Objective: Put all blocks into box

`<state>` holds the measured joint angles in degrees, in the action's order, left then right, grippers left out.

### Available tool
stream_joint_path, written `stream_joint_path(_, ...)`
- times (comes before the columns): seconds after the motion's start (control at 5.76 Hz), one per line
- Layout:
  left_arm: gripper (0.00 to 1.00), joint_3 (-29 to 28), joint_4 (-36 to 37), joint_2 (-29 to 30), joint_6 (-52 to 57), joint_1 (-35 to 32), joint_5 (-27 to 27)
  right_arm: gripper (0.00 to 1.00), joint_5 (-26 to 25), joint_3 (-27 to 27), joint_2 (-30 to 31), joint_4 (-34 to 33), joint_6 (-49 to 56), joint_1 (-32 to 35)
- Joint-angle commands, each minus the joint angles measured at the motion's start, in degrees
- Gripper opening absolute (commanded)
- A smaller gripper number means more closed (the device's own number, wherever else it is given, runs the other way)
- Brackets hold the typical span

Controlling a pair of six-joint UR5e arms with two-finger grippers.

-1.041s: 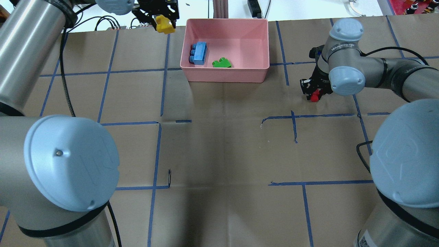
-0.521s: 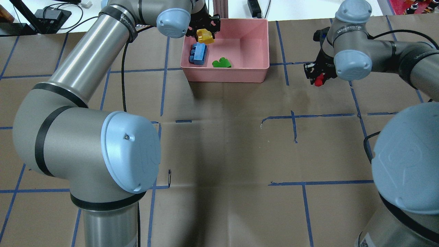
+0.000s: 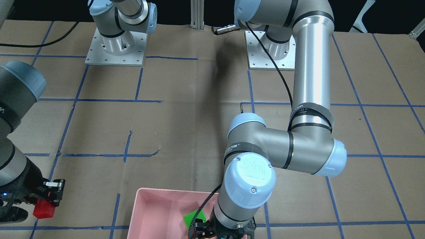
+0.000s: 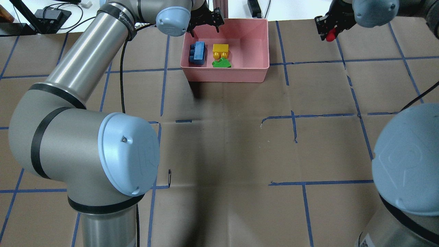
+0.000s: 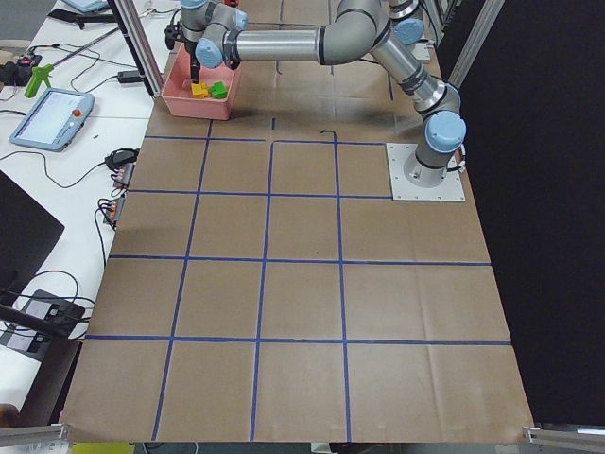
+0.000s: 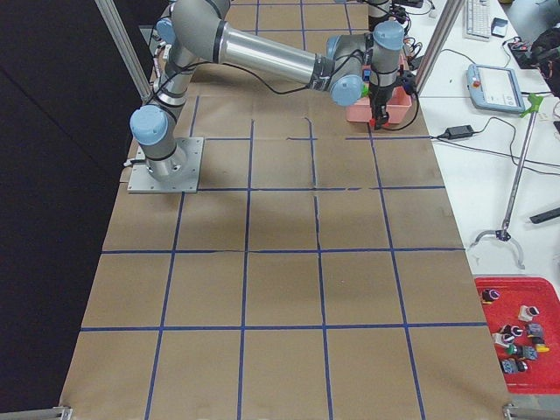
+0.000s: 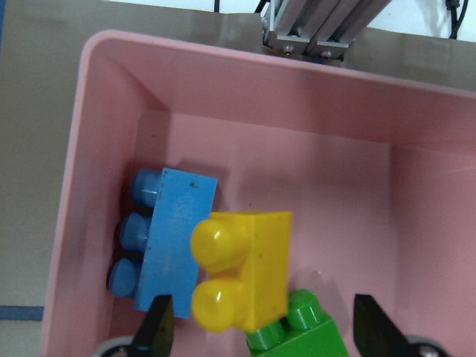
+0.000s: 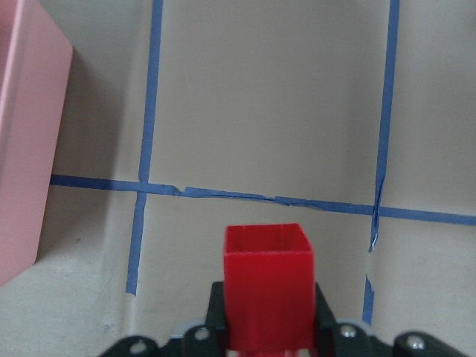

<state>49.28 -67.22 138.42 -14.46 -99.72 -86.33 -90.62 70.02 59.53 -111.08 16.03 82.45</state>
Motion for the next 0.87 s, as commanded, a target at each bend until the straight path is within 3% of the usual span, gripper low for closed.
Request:
stream_joint_path(0.0, 0.99, 2.99, -8.22, -8.02, 9.20, 6.42, -0.07, 0.07, 7.92, -2.34, -0.12, 0.26, 3.22, 3.82)
stream_joint_path(0.17, 0.99, 9.89, -10.98, -15.29, 14.59, 10.12, 0.02, 0.07, 14.87, -2.78, -0.73, -5.32, 2.87, 7.68)
stream_joint_path(0.52, 0.99, 29.81, -13.81, -34.00, 17.62, 12.87, -0.07, 0.11, 15.29, -2.52, -5.88, -20.14, 1.63, 14.73)
stream_joint_path(0.69, 0.99, 36.52, -13.91, -40.96, 22.41, 14.01, -0.50, 0.11, 15.30, -1.57, -7.14, -24.57, 1.37, 15.19)
